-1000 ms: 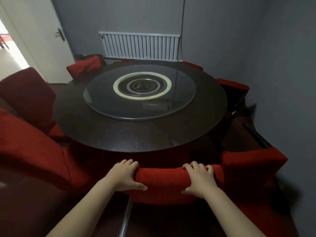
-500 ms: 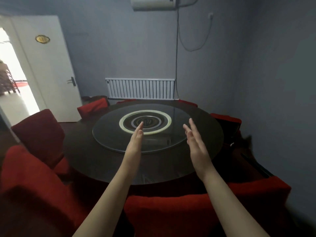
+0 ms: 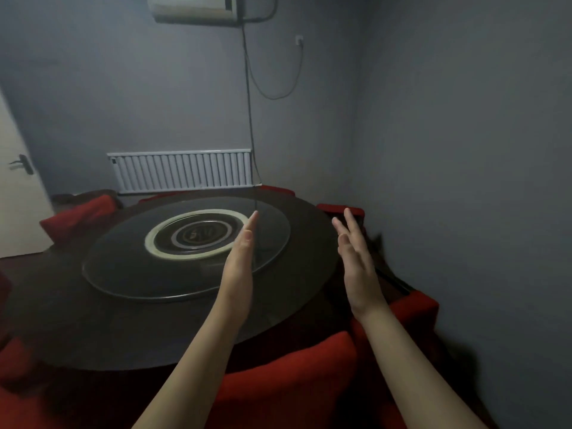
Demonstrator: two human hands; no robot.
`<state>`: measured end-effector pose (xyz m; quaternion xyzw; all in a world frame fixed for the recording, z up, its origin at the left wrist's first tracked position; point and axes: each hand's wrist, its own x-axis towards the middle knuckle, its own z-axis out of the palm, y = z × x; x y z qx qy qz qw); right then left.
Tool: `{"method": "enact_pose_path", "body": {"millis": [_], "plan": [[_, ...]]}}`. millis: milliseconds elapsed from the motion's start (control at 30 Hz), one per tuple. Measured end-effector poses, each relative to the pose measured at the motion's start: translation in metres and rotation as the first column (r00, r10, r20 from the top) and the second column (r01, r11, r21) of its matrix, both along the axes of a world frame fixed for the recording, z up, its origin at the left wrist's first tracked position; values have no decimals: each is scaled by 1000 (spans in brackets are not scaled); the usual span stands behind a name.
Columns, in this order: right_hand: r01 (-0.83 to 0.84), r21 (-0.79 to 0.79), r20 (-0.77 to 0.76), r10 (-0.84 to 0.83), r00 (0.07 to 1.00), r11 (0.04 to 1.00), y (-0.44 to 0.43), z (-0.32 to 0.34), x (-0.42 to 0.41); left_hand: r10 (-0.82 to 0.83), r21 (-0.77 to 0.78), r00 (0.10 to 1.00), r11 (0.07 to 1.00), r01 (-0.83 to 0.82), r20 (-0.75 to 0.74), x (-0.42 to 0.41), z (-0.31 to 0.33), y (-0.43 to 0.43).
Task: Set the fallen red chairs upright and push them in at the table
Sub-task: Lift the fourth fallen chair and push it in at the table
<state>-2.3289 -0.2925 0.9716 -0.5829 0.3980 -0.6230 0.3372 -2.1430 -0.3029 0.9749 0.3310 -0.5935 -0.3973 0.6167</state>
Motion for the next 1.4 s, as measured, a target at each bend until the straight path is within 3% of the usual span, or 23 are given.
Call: {"method": "enact_pose_path", "body": {"millis": [467,833,1133,1400], "plan": [[389,-25,99,-385,918,921,53,-12,-225,-380,61,924,922,382,-43,-246,1,-5],[655,85,188,-658,729,751,157,-46,-420,-599,93,799,794,600,-42,-459,-50,43],[784,243,192,-821,538,571,220,-113,-494,-760,212,649,628,748,-41,-560,-111,63],[769,446,188,-888,420,459,200,-206,-508,-798,449,602,550,704,34,-582,-192,27]]}}
